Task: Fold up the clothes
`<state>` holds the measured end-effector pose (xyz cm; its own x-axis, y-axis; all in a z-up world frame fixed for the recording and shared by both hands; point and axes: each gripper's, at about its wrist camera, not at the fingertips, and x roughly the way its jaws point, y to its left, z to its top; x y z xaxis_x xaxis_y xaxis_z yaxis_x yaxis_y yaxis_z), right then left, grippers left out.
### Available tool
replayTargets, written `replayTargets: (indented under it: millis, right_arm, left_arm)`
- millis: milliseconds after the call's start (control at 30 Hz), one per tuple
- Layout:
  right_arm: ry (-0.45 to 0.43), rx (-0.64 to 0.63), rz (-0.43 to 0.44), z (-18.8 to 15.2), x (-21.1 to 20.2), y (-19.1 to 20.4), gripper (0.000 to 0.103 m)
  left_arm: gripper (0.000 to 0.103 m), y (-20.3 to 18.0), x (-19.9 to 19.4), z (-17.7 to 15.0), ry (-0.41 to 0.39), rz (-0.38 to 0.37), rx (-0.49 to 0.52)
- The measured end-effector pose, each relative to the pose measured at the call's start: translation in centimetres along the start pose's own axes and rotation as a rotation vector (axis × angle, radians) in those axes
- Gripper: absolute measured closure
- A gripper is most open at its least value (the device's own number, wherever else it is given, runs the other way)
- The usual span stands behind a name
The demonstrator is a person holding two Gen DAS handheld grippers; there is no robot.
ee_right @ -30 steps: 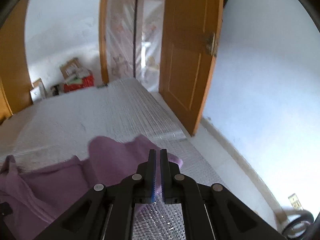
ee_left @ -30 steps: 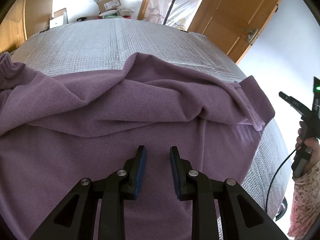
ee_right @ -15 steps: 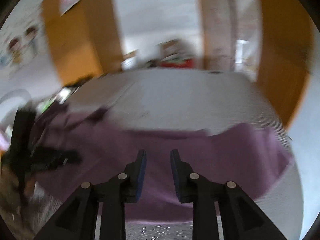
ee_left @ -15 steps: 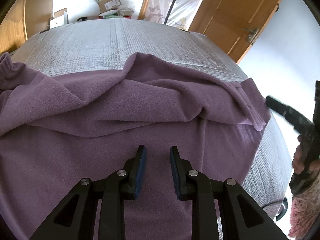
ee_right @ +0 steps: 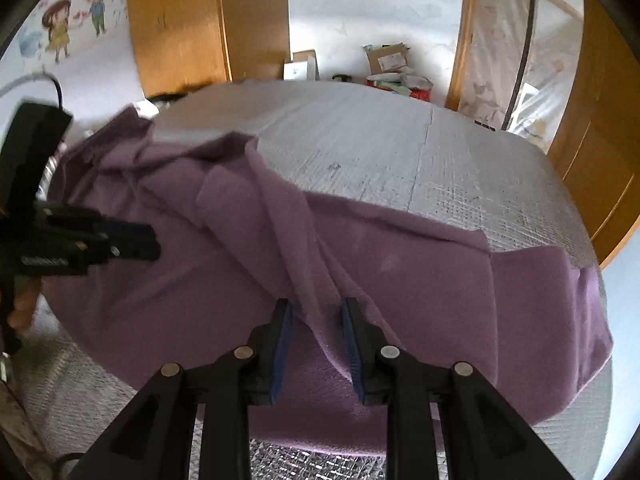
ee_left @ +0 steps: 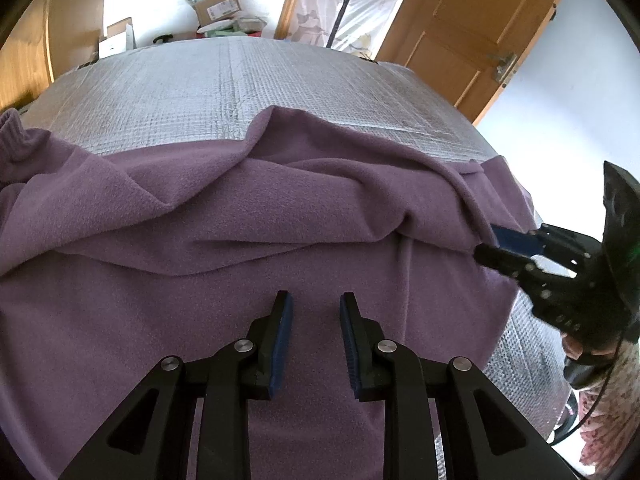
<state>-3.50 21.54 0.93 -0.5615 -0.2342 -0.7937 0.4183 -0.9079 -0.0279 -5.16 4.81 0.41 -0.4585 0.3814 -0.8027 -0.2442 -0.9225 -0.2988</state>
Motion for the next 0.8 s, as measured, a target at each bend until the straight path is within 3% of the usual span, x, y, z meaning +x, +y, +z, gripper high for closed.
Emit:
replayTargets:
  millis: [67,100,133,200,600,800]
  right_arm:
    - [0.002,0.002,0.003,0.2,0.2,0.0,0.076]
    - [0.003,0.004,0.004,0.4,0.3,0.0,0.082]
    - [0.003,0.007,0.003,0.5,0.3,-0.1,0.095]
    - [-0.005,0.017,0.003,0.8,0.0,-0.5,0.099]
    - [-0.138,-0.013,-0.088,5.4,-2.5,-0.7,0.1]
    - [-0.177,0.0,-0.105,8.0,-1.8,-1.5,0.1]
  left_arm:
    - [0.078,0.1,0.0,0.0,0.0,-0.005,-0.006]
    - [0.078,0.1,0.0,0.0,-0.001,-0.007,-0.009]
    - [0.078,0.2,0.0,-0.1,-0.001,-0.008,-0.01]
    - [0.078,0.2,0.0,-0.1,-0.002,-0.011,-0.009]
    - [0.078,0.1,0.0,-0.2,-0.002,-0.019,-0.011]
    - [0.078,1.3,0.0,0.9,0.031,-0.072,-0.071]
